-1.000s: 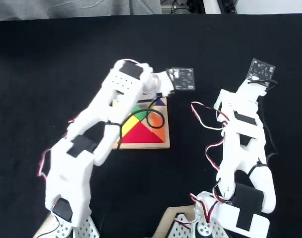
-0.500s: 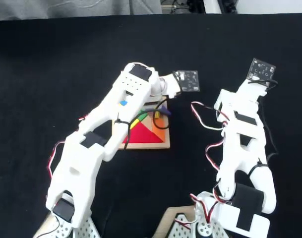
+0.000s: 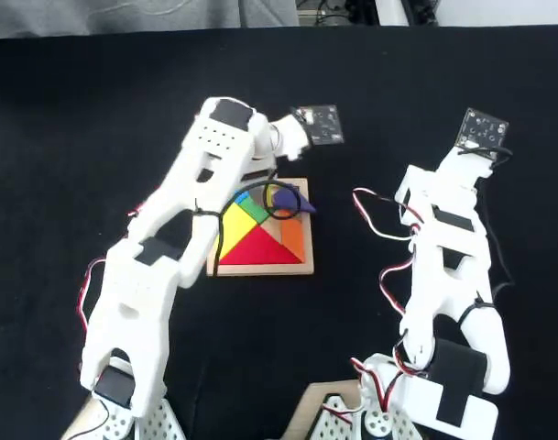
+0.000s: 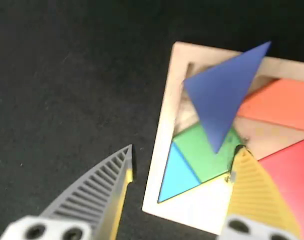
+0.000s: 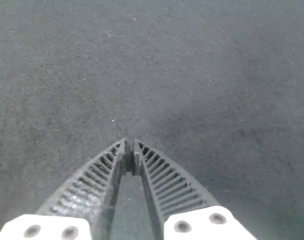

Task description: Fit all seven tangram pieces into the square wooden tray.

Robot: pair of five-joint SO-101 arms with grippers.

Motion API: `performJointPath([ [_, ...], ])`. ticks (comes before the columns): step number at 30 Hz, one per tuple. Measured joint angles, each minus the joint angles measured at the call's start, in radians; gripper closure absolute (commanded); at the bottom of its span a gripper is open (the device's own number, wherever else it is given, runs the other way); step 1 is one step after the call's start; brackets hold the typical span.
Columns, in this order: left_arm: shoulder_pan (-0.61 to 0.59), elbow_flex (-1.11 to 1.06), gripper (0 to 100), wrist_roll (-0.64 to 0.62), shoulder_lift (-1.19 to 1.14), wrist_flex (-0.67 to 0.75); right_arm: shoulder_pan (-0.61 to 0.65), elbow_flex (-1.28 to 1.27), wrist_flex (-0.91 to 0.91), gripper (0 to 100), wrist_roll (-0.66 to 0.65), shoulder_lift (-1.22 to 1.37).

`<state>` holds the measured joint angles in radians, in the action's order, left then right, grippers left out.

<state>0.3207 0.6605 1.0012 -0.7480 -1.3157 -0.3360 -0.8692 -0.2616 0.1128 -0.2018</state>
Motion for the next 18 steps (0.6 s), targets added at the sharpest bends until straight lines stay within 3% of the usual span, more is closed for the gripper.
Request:
performJointPath([
  [14,-0.005,0.032,69,0.0,-0.08,0.002,0.0,0.0,0.0,98.4,0.0,0.0],
  [18,-0.008,0.032,69,-0.021,-0.08,0.057,0.0,0.0,0.0,98.4,0.0,0.0],
])
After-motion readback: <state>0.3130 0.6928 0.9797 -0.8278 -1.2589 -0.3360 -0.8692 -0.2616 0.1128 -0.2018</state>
